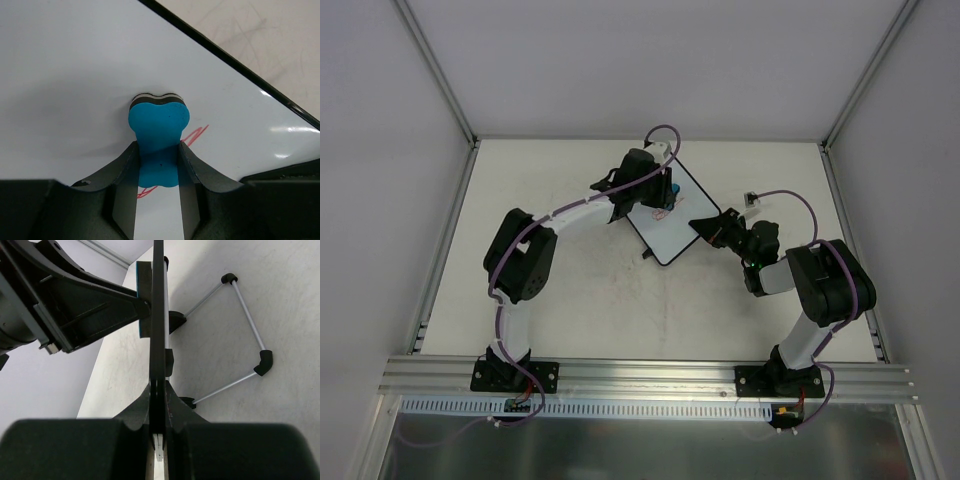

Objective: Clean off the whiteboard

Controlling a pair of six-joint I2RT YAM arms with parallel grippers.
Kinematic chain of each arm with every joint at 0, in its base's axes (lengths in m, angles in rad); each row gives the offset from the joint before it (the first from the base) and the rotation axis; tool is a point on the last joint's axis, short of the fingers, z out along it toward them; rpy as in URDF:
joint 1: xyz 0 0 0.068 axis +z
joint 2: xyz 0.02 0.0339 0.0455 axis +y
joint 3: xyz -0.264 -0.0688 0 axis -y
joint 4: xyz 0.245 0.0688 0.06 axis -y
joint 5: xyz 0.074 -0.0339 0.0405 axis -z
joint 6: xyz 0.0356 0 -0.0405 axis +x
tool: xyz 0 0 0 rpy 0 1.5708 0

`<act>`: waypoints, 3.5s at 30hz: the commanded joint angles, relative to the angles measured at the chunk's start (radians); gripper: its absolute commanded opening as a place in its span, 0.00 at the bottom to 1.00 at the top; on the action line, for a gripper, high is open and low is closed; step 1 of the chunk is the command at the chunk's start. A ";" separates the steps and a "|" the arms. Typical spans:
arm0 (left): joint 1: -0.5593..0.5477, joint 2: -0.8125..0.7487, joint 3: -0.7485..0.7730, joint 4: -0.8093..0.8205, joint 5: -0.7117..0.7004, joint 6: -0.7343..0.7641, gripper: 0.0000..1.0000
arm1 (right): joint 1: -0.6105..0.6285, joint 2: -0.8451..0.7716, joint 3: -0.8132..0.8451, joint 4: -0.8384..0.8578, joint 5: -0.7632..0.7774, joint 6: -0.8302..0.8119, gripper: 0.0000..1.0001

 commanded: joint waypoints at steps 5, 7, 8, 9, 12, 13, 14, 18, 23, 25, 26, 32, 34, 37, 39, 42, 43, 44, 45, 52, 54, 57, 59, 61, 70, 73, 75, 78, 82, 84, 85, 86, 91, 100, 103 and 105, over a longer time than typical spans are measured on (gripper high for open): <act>-0.090 0.014 -0.008 -0.031 0.035 0.080 0.00 | 0.009 -0.002 0.028 0.142 -0.061 0.012 0.00; -0.105 0.020 -0.001 -0.031 0.030 0.097 0.00 | 0.009 -0.002 0.028 0.142 -0.061 0.012 0.00; -0.111 0.020 0.002 -0.033 0.027 0.106 0.00 | 0.009 -0.001 0.029 0.142 -0.061 0.013 0.00; -0.114 0.020 0.004 -0.031 0.024 0.109 0.00 | 0.009 0.001 0.029 0.142 -0.061 0.015 0.00; -0.127 0.017 0.004 -0.031 0.023 0.121 0.00 | 0.009 0.002 0.031 0.142 -0.062 0.015 0.00; -0.130 0.014 0.002 -0.031 0.020 0.126 0.00 | 0.008 0.002 0.031 0.142 -0.062 0.015 0.00; -0.137 0.013 0.002 -0.031 0.014 0.133 0.00 | 0.008 0.002 0.031 0.142 -0.061 0.015 0.00; -0.147 0.008 -0.001 -0.031 0.001 0.149 0.00 | 0.009 0.002 0.029 0.142 -0.061 0.013 0.00; -0.148 0.000 -0.008 -0.031 -0.005 0.146 0.00 | 0.009 0.009 0.034 0.142 -0.062 0.015 0.00; -0.148 0.010 -0.004 -0.031 -0.020 0.135 0.00 | 0.008 0.007 0.032 0.142 -0.061 0.012 0.00; -0.147 0.013 -0.004 -0.031 -0.031 0.126 0.00 | 0.008 0.007 0.032 0.142 -0.061 0.015 0.00; -0.118 0.025 -0.017 -0.037 -0.065 0.062 0.00 | 0.008 0.004 0.032 0.142 -0.061 0.013 0.00; -0.101 0.022 -0.047 -0.036 -0.056 0.014 0.00 | 0.009 0.005 0.032 0.142 -0.061 0.015 0.00; -0.065 0.001 -0.091 -0.036 -0.065 -0.038 0.00 | 0.009 0.005 0.034 0.142 -0.061 0.017 0.00; -0.030 0.000 -0.108 -0.036 -0.056 -0.072 0.00 | 0.009 0.006 0.034 0.142 -0.061 0.020 0.00; 0.010 0.014 -0.123 -0.036 0.004 -0.141 0.00 | 0.009 0.004 0.032 0.142 -0.061 0.020 0.00; 0.039 0.028 -0.126 -0.036 0.019 -0.158 0.00 | 0.008 0.002 0.031 0.142 -0.061 0.018 0.00; 0.053 0.034 -0.131 -0.036 0.035 -0.196 0.00 | 0.008 0.002 0.031 0.144 -0.061 0.017 0.00; 0.068 0.040 -0.139 -0.034 0.061 -0.213 0.00 | 0.009 0.002 0.031 0.142 -0.061 0.018 0.00; 0.128 0.036 -0.197 -0.037 0.027 -0.285 0.00 | 0.009 0.001 0.031 0.142 -0.061 0.020 0.00; 0.131 0.040 -0.208 -0.037 0.024 -0.299 0.00 | 0.008 0.002 0.032 0.142 -0.062 0.021 0.00; 0.133 0.045 -0.208 -0.036 0.030 -0.311 0.00 | 0.009 0.002 0.032 0.142 -0.062 0.021 0.00; 0.131 0.053 -0.200 -0.036 0.056 -0.307 0.00 | 0.008 0.002 0.032 0.142 -0.062 0.021 0.00; 0.127 0.059 -0.191 -0.028 0.076 -0.301 0.00 | 0.008 0.001 0.031 0.144 -0.062 0.021 0.00; 0.018 0.011 -0.192 0.002 0.028 -0.184 0.00 | 0.008 0.002 0.032 0.144 -0.061 0.024 0.00; -0.016 -0.015 -0.228 0.032 0.018 -0.172 0.00 | 0.008 0.004 0.034 0.144 -0.062 0.024 0.00; -0.030 -0.024 -0.270 0.082 0.032 -0.176 0.00 | 0.008 0.004 0.034 0.144 -0.062 0.024 0.00; -0.044 -0.036 -0.307 0.142 0.075 -0.178 0.00 | 0.008 0.004 0.034 0.144 -0.062 0.026 0.00; -0.056 -0.036 -0.318 0.150 0.093 -0.184 0.00 | 0.009 0.005 0.034 0.144 -0.064 0.026 0.00; -0.064 -0.035 -0.329 0.159 0.112 -0.190 0.00 | 0.008 0.005 0.036 0.144 -0.062 0.026 0.00; -0.074 -0.033 -0.330 0.165 0.113 -0.189 0.00 | 0.008 0.007 0.036 0.144 -0.062 0.026 0.00; -0.081 -0.032 -0.332 0.167 0.113 -0.187 0.00 | 0.008 0.009 0.036 0.144 -0.062 0.024 0.00; -0.116 -0.042 -0.327 0.167 0.095 -0.149 0.00 | 0.008 0.009 0.036 0.145 -0.064 0.026 0.00; -0.147 -0.075 -0.335 0.164 0.032 -0.106 0.00 | 0.008 0.010 0.036 0.145 -0.064 0.026 0.00; -0.147 -0.072 -0.326 0.156 0.018 -0.101 0.00 | 0.008 0.010 0.036 0.145 -0.064 0.026 0.00; -0.145 -0.066 -0.300 0.139 -0.003 -0.083 0.00 | 0.008 0.009 0.036 0.145 -0.064 0.026 0.00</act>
